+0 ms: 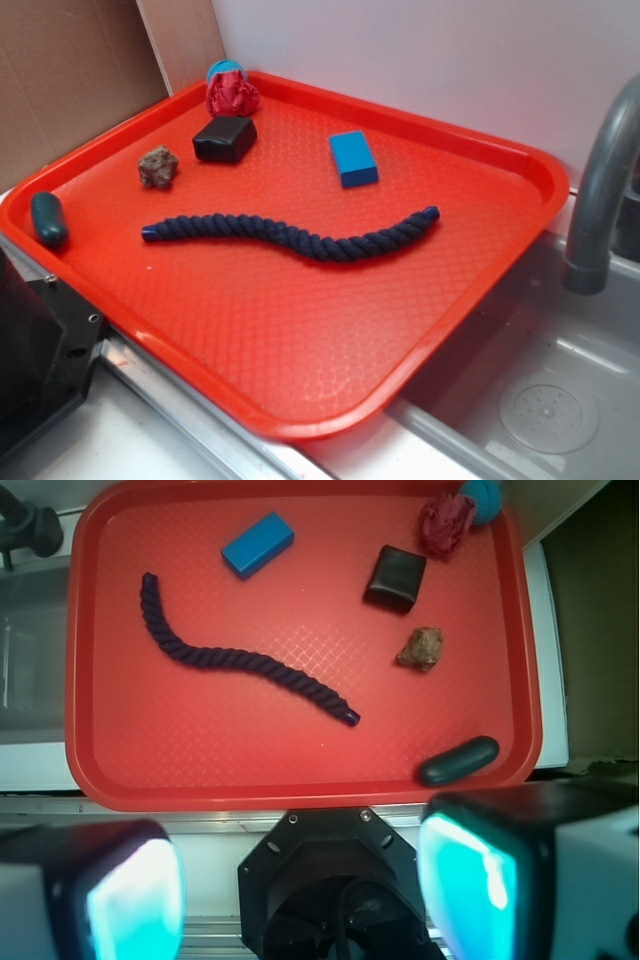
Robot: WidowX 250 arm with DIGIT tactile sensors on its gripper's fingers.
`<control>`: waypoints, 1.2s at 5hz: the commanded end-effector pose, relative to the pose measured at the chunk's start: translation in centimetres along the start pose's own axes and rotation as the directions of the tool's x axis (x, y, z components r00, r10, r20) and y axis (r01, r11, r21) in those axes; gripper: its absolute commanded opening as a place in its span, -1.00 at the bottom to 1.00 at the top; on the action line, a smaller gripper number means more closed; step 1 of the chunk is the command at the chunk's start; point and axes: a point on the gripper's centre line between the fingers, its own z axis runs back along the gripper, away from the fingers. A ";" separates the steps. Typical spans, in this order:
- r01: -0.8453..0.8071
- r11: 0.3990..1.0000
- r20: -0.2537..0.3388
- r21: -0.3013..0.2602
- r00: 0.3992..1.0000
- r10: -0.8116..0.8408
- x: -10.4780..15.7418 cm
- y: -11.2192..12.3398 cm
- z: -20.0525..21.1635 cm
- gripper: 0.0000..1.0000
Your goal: Grab the blue block.
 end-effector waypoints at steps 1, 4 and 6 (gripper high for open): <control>0.000 1.000 0.000 0.000 1.000 0.000 0.0 0.0 0.0 1.00; -0.467 0.884 0.083 0.016 0.882 0.464 9.2 -6.2 -5.2 1.00; -0.467 0.884 0.083 0.016 0.882 0.464 9.2 -6.2 -5.2 1.00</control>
